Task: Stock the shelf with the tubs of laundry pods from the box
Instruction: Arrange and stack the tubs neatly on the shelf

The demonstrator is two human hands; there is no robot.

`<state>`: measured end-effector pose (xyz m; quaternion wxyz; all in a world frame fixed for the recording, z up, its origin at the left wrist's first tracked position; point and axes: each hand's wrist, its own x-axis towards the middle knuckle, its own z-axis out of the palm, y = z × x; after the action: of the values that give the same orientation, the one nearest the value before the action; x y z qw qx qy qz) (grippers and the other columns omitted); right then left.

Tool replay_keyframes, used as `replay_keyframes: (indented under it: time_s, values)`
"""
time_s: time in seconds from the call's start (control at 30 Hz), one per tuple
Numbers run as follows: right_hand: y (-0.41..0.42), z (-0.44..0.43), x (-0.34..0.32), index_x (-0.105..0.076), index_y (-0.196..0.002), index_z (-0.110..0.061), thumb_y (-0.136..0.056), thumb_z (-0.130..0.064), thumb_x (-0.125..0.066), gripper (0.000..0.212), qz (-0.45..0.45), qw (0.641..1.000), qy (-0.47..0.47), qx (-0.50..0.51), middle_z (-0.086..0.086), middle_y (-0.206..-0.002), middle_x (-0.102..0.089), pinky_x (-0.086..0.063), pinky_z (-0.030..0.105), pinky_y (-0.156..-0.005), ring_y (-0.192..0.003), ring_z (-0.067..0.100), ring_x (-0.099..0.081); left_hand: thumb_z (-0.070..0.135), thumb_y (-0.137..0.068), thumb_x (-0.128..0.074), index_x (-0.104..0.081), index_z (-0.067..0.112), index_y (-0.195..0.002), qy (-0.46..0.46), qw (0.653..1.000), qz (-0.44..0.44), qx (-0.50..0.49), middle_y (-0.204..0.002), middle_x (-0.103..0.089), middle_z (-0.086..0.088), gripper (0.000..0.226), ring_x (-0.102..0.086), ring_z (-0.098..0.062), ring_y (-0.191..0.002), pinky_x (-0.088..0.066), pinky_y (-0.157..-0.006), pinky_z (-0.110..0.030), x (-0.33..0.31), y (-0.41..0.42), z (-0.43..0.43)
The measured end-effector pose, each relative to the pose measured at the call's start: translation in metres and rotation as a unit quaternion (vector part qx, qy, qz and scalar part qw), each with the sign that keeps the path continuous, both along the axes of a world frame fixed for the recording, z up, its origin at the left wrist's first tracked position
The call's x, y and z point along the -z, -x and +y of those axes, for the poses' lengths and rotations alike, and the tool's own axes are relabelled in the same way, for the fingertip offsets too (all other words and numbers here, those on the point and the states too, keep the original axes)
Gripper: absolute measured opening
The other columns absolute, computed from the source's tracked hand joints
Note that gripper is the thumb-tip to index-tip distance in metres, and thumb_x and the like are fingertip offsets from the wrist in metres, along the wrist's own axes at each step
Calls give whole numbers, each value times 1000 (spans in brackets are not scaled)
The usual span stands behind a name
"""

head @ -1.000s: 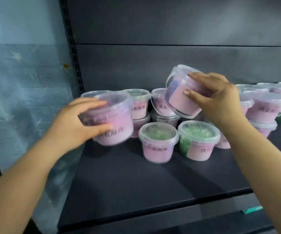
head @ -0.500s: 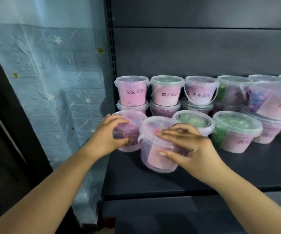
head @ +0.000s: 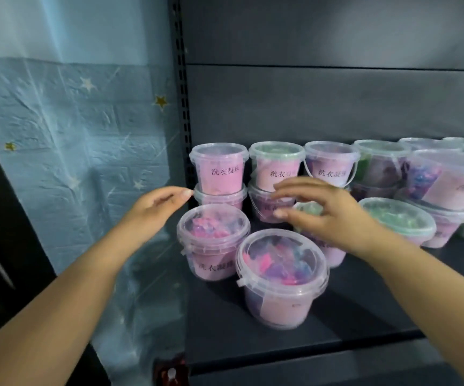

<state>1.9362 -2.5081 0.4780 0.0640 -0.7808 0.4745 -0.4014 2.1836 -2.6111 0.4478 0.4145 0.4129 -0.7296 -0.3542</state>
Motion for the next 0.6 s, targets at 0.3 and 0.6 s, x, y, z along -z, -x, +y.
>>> replay_keyframes:
  time_s: [0.3, 0.6]
  values:
    - [-21, -133, -31, -43, -136, -17, -82, -30, -68, 61, 79, 990, -74, 88, 1, -143, -42, -30, 15, -94, -124, 15, -44, 30, -75, -69, -38, 18, -135, -55, 996, 34, -56, -134, -47, -9, 68, -47, -18, -121, -37, -97, -26, -6, 29, -67]
    - [-18, -154, 3, -73, -90, -12, -56, -13, -65, 35, 194, 964, 177, 38, 6, -93, -72, -52, 23, -47, -63, 20, -70, 15, -54, -85, -29, 50, -111, 79, 996, 17, -39, -113, -44, 23, 87, -49, -2, -109, -38, -91, -6, 4, 53, -92]
